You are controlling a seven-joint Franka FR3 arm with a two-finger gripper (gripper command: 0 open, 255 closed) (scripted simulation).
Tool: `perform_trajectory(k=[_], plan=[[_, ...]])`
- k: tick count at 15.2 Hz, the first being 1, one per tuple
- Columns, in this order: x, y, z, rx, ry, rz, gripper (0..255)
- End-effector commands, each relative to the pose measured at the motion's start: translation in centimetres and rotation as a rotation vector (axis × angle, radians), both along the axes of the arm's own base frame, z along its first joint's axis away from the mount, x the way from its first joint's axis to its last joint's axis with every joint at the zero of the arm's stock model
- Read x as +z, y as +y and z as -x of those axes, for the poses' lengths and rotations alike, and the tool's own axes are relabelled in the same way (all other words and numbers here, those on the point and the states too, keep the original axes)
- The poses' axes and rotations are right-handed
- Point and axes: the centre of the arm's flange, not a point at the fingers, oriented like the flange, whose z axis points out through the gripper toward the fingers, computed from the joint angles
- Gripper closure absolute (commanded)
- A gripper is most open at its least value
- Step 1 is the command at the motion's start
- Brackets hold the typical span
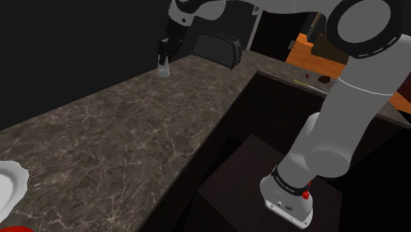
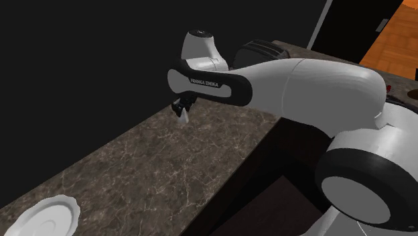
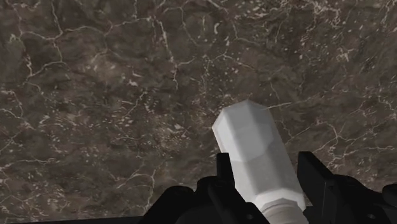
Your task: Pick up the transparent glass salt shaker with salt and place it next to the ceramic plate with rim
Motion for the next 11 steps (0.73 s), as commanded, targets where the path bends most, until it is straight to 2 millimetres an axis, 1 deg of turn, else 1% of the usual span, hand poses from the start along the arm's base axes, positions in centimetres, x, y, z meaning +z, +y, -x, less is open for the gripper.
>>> perform_trajectory(k=[1,11], plan=[[0.1,2.3,1.2,-0.002,0.0,0.0,255],[0.1,14.6,6.0,-0.002,0.0,0.0,255]])
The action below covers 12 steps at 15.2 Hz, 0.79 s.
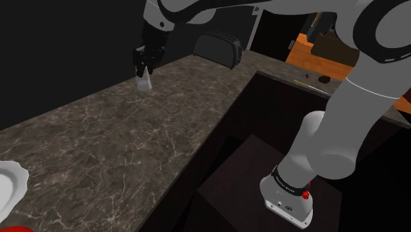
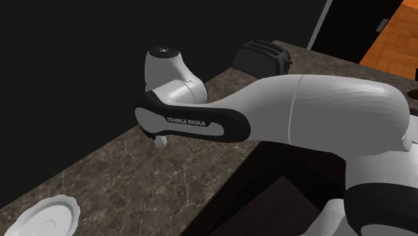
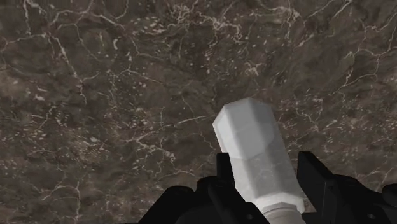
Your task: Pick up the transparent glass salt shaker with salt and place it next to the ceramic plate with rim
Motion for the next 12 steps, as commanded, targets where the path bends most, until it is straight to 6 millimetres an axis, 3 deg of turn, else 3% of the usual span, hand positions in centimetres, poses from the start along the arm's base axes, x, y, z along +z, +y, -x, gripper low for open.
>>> perform_trajectory(k=[1,12], plan=[[-0.1,2.3,0.9,-0.002,0.0,0.0,255],[-0.1,15.8,6.2,-0.002,0.0,0.0,255]])
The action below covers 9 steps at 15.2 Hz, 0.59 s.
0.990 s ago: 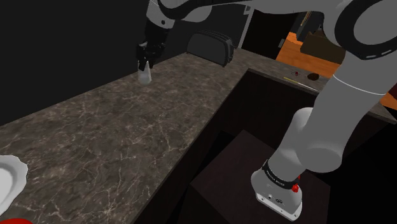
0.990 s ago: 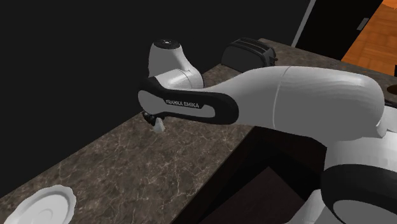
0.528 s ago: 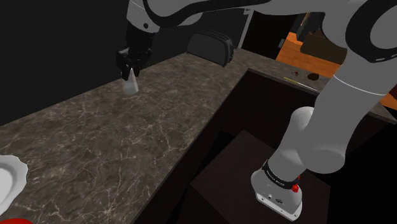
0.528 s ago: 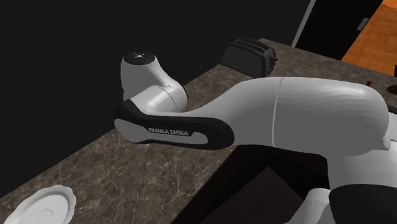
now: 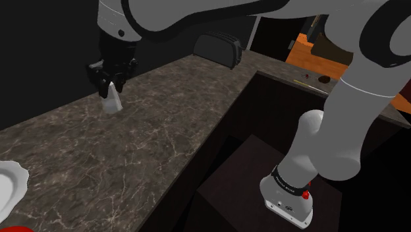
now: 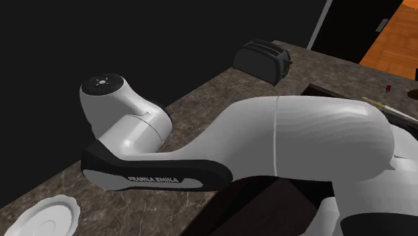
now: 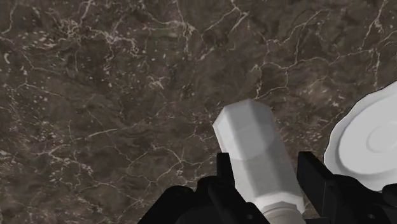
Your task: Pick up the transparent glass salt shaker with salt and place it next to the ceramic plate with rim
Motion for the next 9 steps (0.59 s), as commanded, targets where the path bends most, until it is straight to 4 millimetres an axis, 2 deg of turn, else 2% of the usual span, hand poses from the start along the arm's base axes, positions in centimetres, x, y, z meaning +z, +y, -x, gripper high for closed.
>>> perform_trajectory(k=[1,9], plan=[[0.1,2.8,1.2,-0.002,0.0,-0.001,255],[0.1,12.6,5.1,-0.002,0.0,-0.001,255]])
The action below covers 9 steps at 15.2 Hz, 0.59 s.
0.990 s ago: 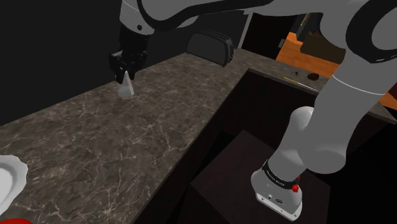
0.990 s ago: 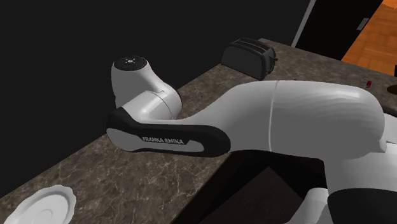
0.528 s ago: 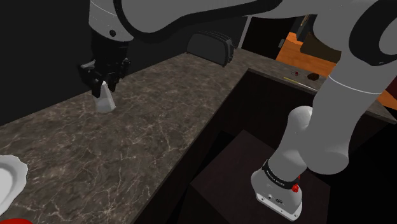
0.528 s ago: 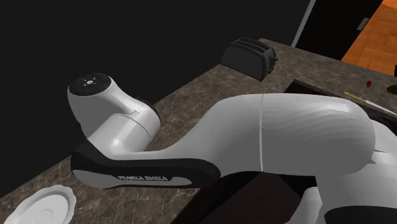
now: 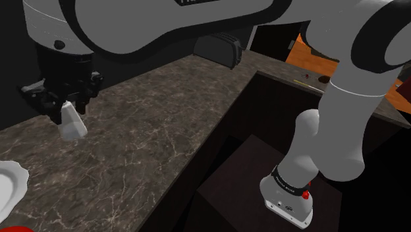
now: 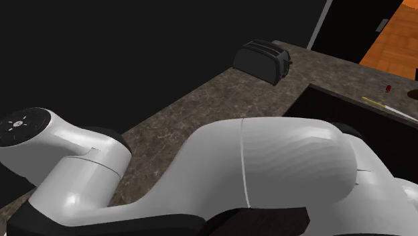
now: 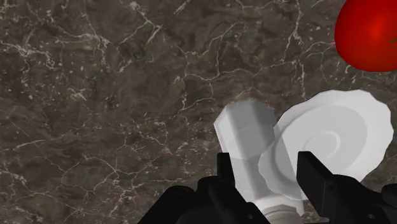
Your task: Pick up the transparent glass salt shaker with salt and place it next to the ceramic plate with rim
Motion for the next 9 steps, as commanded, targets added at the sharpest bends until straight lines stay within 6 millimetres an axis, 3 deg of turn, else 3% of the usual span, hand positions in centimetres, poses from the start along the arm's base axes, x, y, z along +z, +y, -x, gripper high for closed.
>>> perform_trajectory(k=[1,6,9], plan=[[-0.1,2.4,0.8,-0.002,0.0,0.0,255],[-0.1,8.6,3.3,-0.002,0.0,0.0,255],[-1.6,8.6,3.3,-0.002,0.0,0.0,255]])
